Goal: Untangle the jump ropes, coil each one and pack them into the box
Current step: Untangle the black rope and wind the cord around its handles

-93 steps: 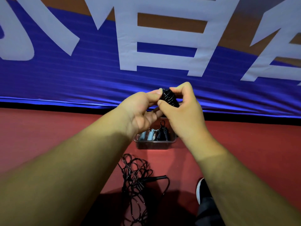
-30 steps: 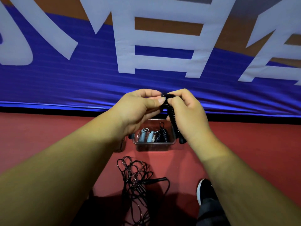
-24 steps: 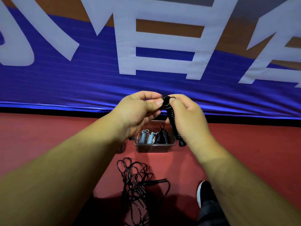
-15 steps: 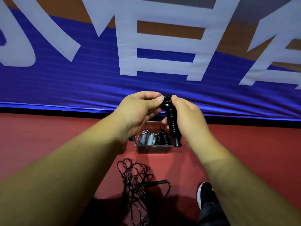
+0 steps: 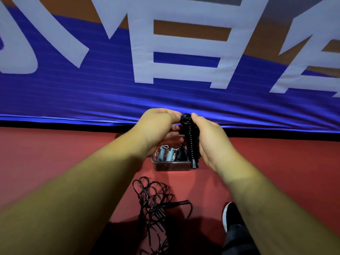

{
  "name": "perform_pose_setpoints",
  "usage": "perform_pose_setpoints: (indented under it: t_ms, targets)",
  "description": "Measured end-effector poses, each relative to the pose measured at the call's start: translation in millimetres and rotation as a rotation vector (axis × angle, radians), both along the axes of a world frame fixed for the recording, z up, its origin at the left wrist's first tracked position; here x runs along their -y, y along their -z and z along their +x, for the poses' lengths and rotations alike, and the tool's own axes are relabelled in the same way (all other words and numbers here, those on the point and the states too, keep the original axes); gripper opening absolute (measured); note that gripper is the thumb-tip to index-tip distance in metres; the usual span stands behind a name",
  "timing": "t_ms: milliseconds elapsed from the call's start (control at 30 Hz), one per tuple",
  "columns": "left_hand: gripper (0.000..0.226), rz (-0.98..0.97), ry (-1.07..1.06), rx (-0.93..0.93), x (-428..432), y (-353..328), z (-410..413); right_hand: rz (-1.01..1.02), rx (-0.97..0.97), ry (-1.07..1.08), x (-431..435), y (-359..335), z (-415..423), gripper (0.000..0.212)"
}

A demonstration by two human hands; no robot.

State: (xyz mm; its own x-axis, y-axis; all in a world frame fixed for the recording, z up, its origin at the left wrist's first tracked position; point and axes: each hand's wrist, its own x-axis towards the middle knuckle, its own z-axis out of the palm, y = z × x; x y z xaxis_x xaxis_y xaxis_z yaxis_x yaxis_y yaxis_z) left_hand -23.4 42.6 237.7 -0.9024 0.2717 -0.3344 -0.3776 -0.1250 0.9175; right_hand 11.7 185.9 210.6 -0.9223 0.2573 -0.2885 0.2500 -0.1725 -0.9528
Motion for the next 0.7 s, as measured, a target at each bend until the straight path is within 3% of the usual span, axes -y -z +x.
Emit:
perform_pose_setpoints:
  t_ms: [100, 300, 433, 600, 700]
  targets:
    - [0.019, -0.039, 0.014, 0.024, -1.9, 3.2, -0.5, -0.067, 0.023, 0.042, -1.0, 8.6, -2.8, 0.025]
    - [0.017, -0.352, 0.138, 0.140, -8.8, 45.8, -1.7, 0.014, 0.173, 0.055, -13.0, 40.2, -5.5, 0.019]
    - [0.019, -0.547, 0.410, 0.195, -11.8, 82.9, 6.4, -0.023, 0.336, 0.141, -24.0, 76.4, -22.1, 0.021]
    - [0.042, -0.559, 0.547, 0.277, -23.8, 135.1, -2.7, -0.051, 0.481, 0.088, -30.8, 141.5, -41.8, 0.016]
    - [0.039, -0.546, 0.540, 0.331, -34.6, 171.3, -15.9, -0.043, 0.509, 0.058, -38.5, 182.7, -58.6, 0.015]
